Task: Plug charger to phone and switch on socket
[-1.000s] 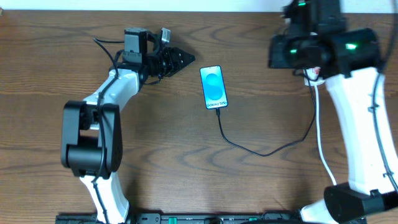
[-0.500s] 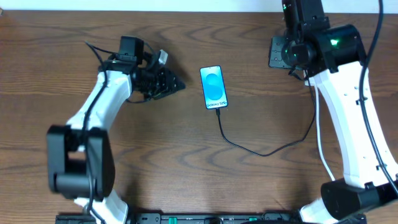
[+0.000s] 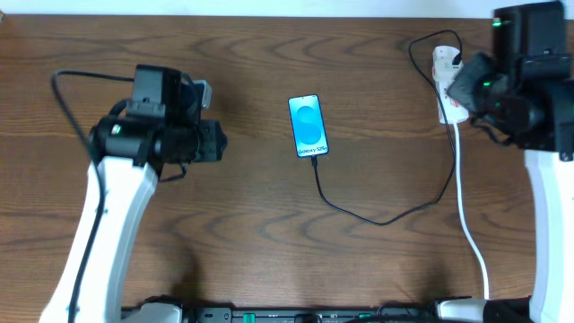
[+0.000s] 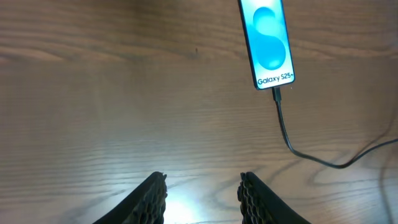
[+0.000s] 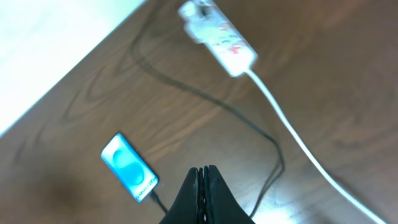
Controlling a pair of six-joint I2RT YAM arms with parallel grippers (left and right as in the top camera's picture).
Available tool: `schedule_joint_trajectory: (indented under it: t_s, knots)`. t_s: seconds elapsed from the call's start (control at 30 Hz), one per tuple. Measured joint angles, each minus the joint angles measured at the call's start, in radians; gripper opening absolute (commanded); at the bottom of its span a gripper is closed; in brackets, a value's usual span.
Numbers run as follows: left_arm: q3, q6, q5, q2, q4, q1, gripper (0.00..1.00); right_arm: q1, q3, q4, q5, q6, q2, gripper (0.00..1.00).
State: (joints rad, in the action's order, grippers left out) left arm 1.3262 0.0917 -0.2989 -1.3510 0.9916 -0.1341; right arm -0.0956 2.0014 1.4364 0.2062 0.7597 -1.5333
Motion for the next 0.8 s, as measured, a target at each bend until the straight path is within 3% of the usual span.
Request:
schedule_joint_trajectory:
  t_s: [0.3, 0.77, 0.8]
  knots:
    - [0.0, -0.019, 0.073, 0.232, 0.116, -0.021, 0.41, 0.198, 0.0, 0.011, -0.075, 0.092, -0.013, 0.01]
    - [0.0, -0.022, 0.119, 0.458, 0.348, -0.021, 0.42, 0.232, 0.0, 0.127, -0.109, 0.103, -0.083, 0.01]
    - [0.0, -0.022, 0.119, 0.469, 0.356, -0.021, 0.72, 0.232, 0.0, 0.139, -0.109, 0.103, -0.082, 0.01]
